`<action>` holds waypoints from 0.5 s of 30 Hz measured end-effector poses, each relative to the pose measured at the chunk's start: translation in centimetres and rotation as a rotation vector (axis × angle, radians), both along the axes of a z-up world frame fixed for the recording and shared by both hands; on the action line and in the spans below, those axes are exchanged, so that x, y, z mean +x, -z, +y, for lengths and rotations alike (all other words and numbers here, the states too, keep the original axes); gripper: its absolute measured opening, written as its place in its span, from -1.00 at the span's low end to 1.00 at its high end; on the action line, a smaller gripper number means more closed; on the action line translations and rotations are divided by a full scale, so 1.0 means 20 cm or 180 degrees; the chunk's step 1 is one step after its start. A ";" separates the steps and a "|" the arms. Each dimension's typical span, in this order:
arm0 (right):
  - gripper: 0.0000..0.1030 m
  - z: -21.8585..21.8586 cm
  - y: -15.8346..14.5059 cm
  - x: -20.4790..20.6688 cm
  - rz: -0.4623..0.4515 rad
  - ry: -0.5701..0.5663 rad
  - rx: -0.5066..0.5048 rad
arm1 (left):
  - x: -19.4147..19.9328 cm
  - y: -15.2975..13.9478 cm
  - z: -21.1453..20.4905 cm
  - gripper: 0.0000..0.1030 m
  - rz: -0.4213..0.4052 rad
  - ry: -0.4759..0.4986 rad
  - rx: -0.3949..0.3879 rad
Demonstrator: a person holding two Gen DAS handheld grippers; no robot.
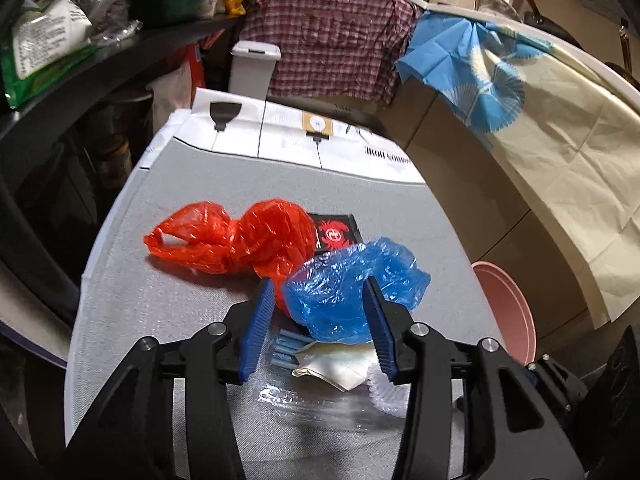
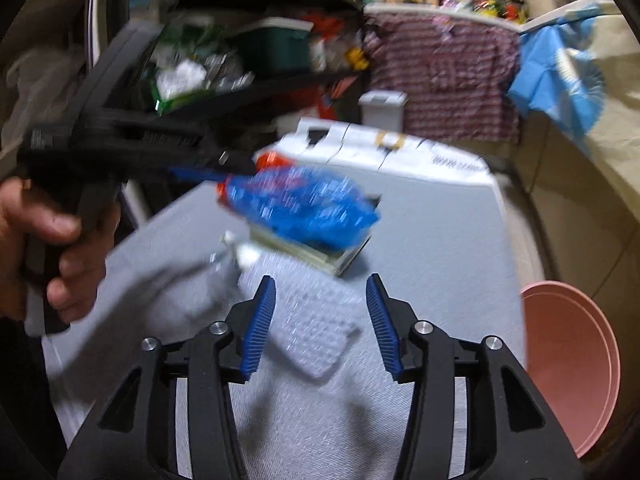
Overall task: Collect trash
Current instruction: 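Reach the left gripper to the blue plastic bag while the right gripper approaches the bubble wrap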
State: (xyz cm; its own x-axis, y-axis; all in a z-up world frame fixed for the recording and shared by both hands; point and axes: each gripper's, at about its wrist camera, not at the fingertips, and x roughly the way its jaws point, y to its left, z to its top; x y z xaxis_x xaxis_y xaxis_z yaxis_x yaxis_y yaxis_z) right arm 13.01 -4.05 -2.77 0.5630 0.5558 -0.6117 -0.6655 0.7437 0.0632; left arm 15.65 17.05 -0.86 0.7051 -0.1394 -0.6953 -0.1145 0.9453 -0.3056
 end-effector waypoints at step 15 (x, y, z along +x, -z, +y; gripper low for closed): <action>-0.53 0.07 0.11 -0.03 0.0001 -0.0142 -0.0394 | 0.02 0.01 -0.08 -0.69 0.0046 0.0216 0.0135</action>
State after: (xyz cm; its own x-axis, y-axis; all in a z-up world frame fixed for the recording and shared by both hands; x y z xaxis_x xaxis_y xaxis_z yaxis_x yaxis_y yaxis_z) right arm 12.37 -2.64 -4.89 0.5392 0.5005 -0.6773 -0.6981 0.7155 -0.0271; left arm 16.05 15.51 -1.15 0.6849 -0.1568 -0.7116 -0.0537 0.9630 -0.2639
